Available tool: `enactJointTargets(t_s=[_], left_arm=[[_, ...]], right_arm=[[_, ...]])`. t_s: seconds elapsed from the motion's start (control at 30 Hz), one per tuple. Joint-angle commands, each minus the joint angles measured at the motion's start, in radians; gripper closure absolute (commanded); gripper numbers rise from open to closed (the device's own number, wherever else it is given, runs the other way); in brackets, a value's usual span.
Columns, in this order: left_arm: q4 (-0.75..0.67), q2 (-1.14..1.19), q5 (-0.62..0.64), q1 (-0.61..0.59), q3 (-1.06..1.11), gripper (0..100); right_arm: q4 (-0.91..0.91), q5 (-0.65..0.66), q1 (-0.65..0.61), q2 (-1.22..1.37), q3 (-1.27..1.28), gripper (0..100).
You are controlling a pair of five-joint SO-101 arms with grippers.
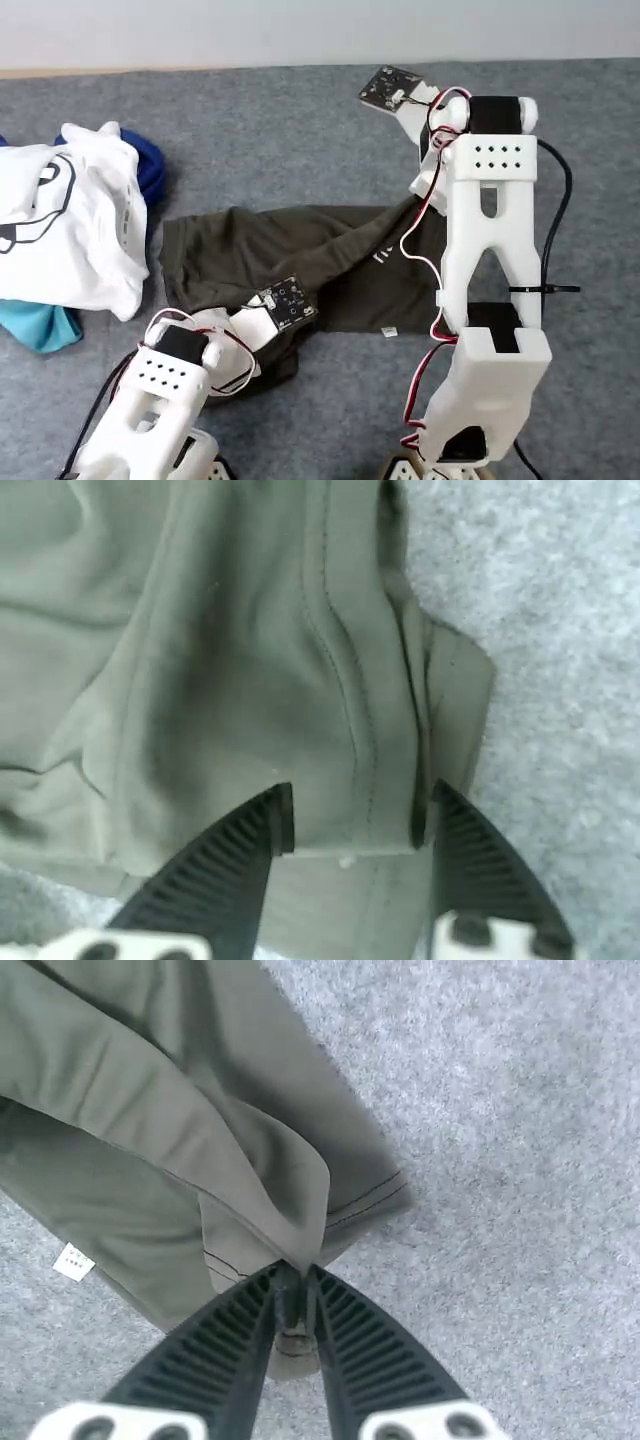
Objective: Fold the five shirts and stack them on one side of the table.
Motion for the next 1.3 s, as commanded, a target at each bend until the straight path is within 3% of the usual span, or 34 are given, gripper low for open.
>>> enactJointTargets(t_s=[0.0,0.4,0.6,0.87,1.27], left_arm=[[-0.015,-0.006,-0.003,0.003,-0.004,78],[0.014,0.405,-0.006,-0.043,-0.229,80],[0.012,0.414,-0.006,-0.041,-0.232,81],[0.023,0.414,-0.006,-0.041,-0.26,99],[0.258,0.414,-0.005,-0.06,-0.55,100]], right_arm=[[0.035,-0.014,-0.015,-0.015,-0.006,99.0],[0.035,-0.043,-0.031,-0.015,-0.008,99.0],[0.035,-0.043,-0.03,-0.016,-0.008,99.0],[0.035,-0.04,-0.018,-0.016,-0.008,99.0],[0.035,-0.041,0.001,-0.018,-0.009,99.0]])
